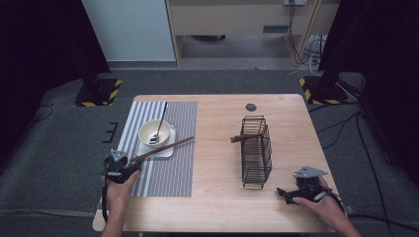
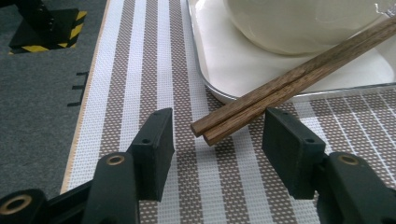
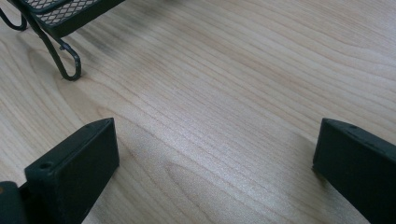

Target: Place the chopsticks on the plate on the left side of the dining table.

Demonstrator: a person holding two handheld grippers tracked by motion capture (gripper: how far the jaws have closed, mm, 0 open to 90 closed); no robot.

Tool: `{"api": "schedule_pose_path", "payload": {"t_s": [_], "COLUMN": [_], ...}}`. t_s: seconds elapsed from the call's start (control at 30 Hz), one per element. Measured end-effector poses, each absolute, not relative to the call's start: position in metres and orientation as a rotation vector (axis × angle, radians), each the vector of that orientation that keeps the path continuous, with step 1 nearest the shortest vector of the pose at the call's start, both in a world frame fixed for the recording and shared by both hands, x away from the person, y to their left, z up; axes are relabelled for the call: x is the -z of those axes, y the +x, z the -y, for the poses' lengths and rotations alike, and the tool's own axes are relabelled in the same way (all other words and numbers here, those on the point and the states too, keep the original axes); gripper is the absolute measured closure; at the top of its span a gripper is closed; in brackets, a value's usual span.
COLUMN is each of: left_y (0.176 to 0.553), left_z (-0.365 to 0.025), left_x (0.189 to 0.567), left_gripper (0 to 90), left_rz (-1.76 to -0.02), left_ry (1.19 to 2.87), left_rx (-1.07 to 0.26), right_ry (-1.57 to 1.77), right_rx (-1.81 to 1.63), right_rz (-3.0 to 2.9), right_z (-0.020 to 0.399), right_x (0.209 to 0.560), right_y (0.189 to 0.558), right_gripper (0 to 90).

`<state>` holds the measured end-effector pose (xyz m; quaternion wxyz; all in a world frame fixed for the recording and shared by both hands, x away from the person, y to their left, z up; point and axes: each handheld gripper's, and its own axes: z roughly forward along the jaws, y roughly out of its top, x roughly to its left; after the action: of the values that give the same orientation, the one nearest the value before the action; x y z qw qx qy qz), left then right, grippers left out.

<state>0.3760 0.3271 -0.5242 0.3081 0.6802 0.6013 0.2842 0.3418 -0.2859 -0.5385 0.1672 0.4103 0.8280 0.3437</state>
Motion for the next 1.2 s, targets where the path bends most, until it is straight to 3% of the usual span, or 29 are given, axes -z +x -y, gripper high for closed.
{"api": "schedule_pose_path", "payload": {"t_s": [0.43,1.2], "left_y": [0.3749,0.3756], "left_z": [-0.33,-0.3309], "left_x": [0.5254,0.5258], "left_gripper": [43.2,56.2], "left_rz": [-1.586,-1.565], "left_ry": [1.799,1.798], "left_rx": [-0.78,-0.812], "right_ry": [1.168,1.169], "right_rx": [-0.978,-0.978], "right_rz": [-2.356,-2.356], "right_z": [0.2858,0.2858], "right_x": [0.5385,0.5385], "right_y": [0.3418,0.3418], "right_gripper": [0.2,0.2]}}
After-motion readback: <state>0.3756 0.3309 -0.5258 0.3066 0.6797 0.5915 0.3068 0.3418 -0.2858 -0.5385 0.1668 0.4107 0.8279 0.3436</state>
